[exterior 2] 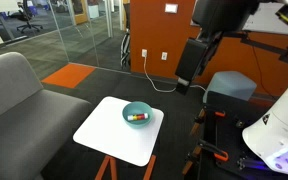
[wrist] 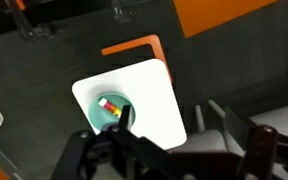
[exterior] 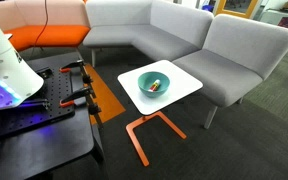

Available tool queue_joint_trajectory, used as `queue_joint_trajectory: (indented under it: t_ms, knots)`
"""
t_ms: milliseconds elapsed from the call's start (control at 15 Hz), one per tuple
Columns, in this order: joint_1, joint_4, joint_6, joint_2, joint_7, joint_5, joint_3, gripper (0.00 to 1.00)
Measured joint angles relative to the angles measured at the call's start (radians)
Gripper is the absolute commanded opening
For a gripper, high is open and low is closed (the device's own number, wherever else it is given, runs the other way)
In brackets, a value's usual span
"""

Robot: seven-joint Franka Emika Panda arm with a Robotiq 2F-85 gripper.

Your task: Take the glue stick out of the bowl and place it on the table

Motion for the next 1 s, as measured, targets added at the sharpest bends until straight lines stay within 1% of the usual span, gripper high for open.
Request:
queue_joint_trajectory:
  t_ms: [400,467,533,667,867,1000]
  knots:
    - [-0.003,0.0,0.0,0.001,0.006,-0.002,0.0,1.0]
    - [-0.016,0.0,0.004,0.005,0.045,-0.009,0.002,1.0]
    - [-0.042,-0.003,0.029,0.017,0.086,-0.021,0.007,1.0]
    - [-0.118,-0.008,0.119,0.077,0.151,-0.052,0.017,1.0]
    - [-0.259,-0.003,0.3,0.243,0.255,-0.133,0.02,1.0]
    - [-0.339,0.019,0.391,0.369,0.356,-0.208,0.017,1.0]
